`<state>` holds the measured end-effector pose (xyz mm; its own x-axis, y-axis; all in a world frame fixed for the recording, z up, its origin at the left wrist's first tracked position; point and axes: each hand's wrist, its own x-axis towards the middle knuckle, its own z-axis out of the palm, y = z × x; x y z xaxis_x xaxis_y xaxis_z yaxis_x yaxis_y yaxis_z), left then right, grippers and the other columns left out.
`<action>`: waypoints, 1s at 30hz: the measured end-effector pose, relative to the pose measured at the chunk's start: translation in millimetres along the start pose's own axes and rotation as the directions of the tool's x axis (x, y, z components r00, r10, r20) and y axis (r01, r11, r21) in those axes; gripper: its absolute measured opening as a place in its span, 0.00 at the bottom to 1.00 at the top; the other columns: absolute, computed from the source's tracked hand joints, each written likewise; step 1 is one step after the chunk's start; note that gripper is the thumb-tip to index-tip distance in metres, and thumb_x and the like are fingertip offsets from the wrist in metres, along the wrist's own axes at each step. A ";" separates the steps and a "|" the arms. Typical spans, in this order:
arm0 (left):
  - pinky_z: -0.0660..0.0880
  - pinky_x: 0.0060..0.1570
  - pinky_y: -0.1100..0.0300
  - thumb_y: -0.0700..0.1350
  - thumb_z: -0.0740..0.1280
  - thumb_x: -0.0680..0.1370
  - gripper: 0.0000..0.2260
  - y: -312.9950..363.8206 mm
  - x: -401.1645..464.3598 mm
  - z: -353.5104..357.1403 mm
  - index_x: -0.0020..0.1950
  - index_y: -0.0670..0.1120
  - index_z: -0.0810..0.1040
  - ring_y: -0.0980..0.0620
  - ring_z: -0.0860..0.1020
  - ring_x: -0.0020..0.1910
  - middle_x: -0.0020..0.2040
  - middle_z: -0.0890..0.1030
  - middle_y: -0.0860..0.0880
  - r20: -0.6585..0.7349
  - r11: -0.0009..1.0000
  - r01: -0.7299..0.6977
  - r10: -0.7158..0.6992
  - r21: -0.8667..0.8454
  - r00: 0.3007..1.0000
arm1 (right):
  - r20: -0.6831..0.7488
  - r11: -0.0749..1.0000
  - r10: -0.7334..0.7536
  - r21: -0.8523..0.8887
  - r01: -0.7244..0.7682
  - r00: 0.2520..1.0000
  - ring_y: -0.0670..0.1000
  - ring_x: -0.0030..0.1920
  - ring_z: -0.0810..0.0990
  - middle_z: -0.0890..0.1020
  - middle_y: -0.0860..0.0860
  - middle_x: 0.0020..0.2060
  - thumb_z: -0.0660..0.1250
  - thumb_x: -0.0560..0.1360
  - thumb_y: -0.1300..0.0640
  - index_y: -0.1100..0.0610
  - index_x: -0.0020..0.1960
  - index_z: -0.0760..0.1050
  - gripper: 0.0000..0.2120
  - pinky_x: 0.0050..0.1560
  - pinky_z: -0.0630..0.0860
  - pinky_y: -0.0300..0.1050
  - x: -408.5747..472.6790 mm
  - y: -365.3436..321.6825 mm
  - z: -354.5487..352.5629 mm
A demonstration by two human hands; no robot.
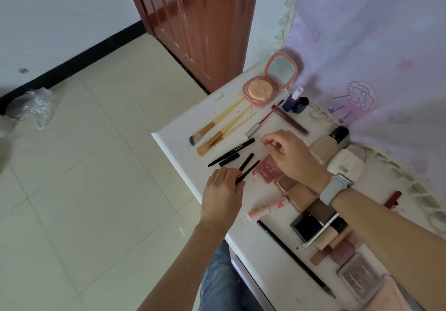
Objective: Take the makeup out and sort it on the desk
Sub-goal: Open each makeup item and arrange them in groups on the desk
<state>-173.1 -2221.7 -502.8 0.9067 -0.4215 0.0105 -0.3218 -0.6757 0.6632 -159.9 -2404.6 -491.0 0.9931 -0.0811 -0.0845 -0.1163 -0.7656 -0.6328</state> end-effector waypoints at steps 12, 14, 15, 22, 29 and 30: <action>0.76 0.36 0.54 0.35 0.75 0.66 0.08 4.2 27.0 11.0 0.41 0.38 0.80 0.44 0.78 0.35 0.38 0.79 0.42 -0.089 0.994 0.041 -0.032 0.104 0.996 | -0.017 0.992 0.008 -0.125 -0.010 1.000 0.52 0.47 0.75 0.81 0.52 0.46 0.64 0.75 0.63 0.59 0.52 0.78 0.08 0.48 0.73 0.45 -20.0 9.2 -10.6; 0.75 0.36 0.53 0.36 0.75 0.67 0.07 2.7 29.9 9.6 0.41 0.38 0.79 0.44 0.77 0.36 0.38 0.79 0.43 -0.096 0.990 0.070 -0.058 0.125 0.994 | 0.033 0.970 -0.015 -0.241 0.022 0.999 0.53 0.50 0.74 0.79 0.52 0.50 0.64 0.75 0.58 0.57 0.54 0.77 0.09 0.51 0.69 0.47 -21.4 5.2 -6.3; 0.74 0.36 0.53 0.36 0.74 0.67 0.07 2.3 31.4 8.9 0.40 0.39 0.78 0.44 0.77 0.35 0.37 0.78 0.43 -0.103 0.988 0.083 -0.069 0.133 0.992 | 0.067 0.953 -0.008 -0.301 0.028 0.998 0.52 0.53 0.72 0.78 0.51 0.52 0.64 0.75 0.54 0.55 0.57 0.75 0.12 0.53 0.66 0.47 -22.1 2.7 -3.6; 0.73 0.37 0.53 0.40 0.76 0.67 0.08 -2.3 38.3 7.4 0.40 0.40 0.78 0.44 0.78 0.36 0.36 0.79 0.44 -0.171 0.974 0.104 -0.069 0.202 0.983 | 0.118 0.820 0.116 -0.572 -0.028 0.986 0.53 0.57 0.69 0.71 0.51 0.60 0.58 0.71 0.34 0.52 0.67 0.62 0.32 0.56 0.63 0.49 -25.4 -6.6 8.4; 0.75 0.41 0.52 0.37 0.71 0.71 0.08 -0.8 14.1 4.0 0.48 0.39 0.79 0.43 0.78 0.43 0.43 0.80 0.43 -0.222 0.989 0.109 -0.084 0.102 0.971 | 0.082 0.814 0.154 -0.576 -0.079 0.985 0.55 0.53 0.72 0.72 0.55 0.54 0.60 0.73 0.38 0.54 0.65 0.64 0.28 0.55 0.66 0.49 -27.4 -16.6 14.0; 0.75 0.41 0.53 0.36 0.70 0.72 0.07 -0.4 9.1 2.8 0.49 0.38 0.79 0.44 0.78 0.43 0.44 0.80 0.43 -0.236 0.991 0.127 -0.112 0.047 0.965 | 0.095 0.812 0.155 -0.579 -0.072 0.983 0.55 0.54 0.72 0.72 0.55 0.56 0.61 0.73 0.39 0.55 0.65 0.62 0.28 0.56 0.66 0.48 -28.5 -17.7 15.6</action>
<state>-165.5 -2226.9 -505.0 0.9757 -0.1879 0.1126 -0.2166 -0.7516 0.6231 -186.4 -2378.7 -489.4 0.9573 -0.1379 -0.2541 -0.1585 -0.9854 -0.0621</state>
